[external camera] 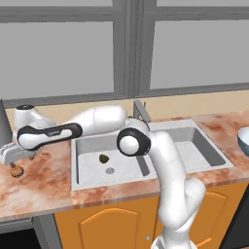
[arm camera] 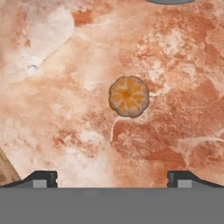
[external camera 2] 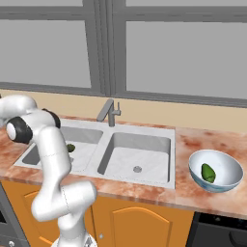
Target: There is a mixed pile of frozen fruits and vegetables on the counter. Locate all the frozen vegetables and place the items in a bowl on the counter. Take all the frozen fruits and defrost them in a running sink.
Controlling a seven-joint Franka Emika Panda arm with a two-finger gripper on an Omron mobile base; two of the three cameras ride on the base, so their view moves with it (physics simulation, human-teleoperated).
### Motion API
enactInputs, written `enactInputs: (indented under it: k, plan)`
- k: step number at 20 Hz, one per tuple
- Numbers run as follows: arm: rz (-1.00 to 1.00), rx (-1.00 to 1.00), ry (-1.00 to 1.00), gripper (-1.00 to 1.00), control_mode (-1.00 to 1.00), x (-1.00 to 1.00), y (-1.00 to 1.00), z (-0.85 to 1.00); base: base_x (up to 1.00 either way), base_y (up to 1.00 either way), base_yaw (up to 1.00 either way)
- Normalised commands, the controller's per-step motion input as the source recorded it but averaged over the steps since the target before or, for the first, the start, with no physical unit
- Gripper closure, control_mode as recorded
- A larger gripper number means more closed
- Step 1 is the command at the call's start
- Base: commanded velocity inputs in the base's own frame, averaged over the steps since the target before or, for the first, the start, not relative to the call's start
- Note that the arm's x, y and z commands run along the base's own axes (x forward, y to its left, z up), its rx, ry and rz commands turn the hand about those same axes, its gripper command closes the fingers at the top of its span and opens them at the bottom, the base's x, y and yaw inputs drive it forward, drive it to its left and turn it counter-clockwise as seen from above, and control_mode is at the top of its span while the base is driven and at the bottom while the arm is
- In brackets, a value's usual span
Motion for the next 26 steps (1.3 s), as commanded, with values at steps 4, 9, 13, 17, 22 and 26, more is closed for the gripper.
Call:
enactInputs:
  k: [4, 9, 13, 17, 22, 26]
  plan:
    - [-0.05, 0.18, -0.04, -1.0, -1.0, -0.1, -0.2, -0.32, 0.0, 0.0, 0.0]
    - [-0.05, -0.01, 0.02, -1.0, -1.0, 0.1, -0.04, -0.03, 0.0, 0.0, 0.0]
    - [-0.12, -0.17, 0.25, -1.0, -1.0, 0.23, 0.16, 0.37, 0.0, 0.0, 0.0]
    - [-0.1, -0.21, 0.31, -1.0, -1.0, 0.31, 0.17, 0.43, 0.0, 0.0, 0.0]
    - [-0.09, -0.31, 0.14, -1.0, -1.0, 0.25, 0.27, 0.31, 0.0, 0.0, 0.0]
    - [-0.06, -0.37, 0.0, -1.0, -1.0, 0.0, 0.33, 0.06, 0.0, 0.0, 0.0]
